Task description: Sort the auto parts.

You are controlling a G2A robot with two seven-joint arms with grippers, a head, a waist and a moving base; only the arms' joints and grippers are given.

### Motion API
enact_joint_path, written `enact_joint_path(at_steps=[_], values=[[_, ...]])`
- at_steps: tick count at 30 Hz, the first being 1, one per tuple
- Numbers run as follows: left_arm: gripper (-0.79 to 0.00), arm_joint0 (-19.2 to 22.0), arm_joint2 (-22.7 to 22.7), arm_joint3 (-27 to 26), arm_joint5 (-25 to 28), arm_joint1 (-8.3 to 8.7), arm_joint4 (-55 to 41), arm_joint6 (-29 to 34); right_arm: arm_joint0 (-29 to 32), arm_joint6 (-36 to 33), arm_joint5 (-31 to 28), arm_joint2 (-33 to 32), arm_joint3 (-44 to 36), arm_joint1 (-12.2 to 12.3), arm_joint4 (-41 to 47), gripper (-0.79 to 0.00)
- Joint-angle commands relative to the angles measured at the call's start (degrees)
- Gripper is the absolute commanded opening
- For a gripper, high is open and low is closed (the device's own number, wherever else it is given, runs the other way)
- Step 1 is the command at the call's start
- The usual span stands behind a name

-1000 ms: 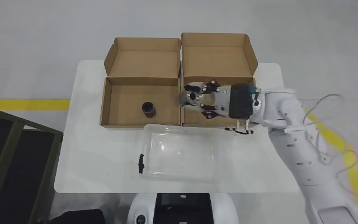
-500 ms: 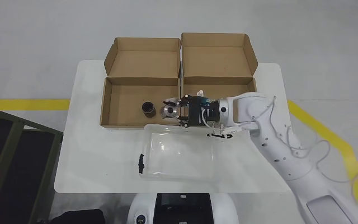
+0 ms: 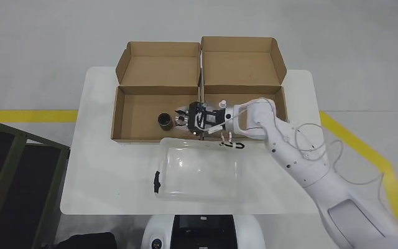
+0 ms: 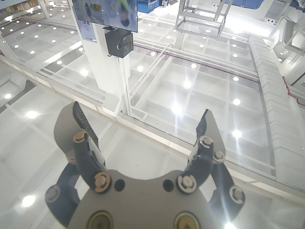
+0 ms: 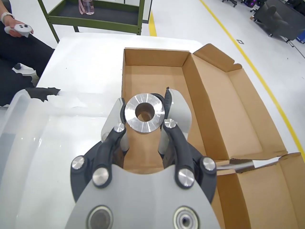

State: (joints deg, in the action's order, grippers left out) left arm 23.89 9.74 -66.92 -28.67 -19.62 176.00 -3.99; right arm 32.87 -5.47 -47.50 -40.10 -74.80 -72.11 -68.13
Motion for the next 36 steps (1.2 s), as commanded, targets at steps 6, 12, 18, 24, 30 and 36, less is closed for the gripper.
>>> enact_joint_path(at_steps=[6, 12, 18, 24, 30, 36], values=[[0.000, 0.00, 0.00, 0.00, 0.00, 0.00, 0.00, 0.00, -4.55, -2.61, 1.09, 3.82, 7.46, -2.93, 1.73, -0.785], [0.000, 0.00, 0.00, 0.00, 0.00, 0.00, 0.00, 0.00, -7.52, -4.74, 1.88, 6.48, 13.06, -5.36, 2.66, -0.785], [0.000, 0.00, 0.00, 0.00, 0.00, 0.00, 0.00, 0.00, -9.31, -5.76, 3.63, 8.73, 18.18, -7.73, 2.77, -0.785], [0.000, 0.00, 0.00, 0.00, 0.00, 0.00, 0.00, 0.00, -10.64, -6.99, 6.10, 10.52, 21.55, -9.68, 0.64, -0.785], [0.000, 0.00, 0.00, 0.00, 0.00, 0.00, 0.00, 0.00, -11.22, -6.84, 6.51, 11.45, 24.41, -11.23, -0.18, -0.646], [0.000, 0.00, 0.00, 0.00, 0.00, 0.00, 0.00, 0.00, -11.72, -7.07, 6.61, 12.06, 26.24, -12.56, -1.01, -0.523]])
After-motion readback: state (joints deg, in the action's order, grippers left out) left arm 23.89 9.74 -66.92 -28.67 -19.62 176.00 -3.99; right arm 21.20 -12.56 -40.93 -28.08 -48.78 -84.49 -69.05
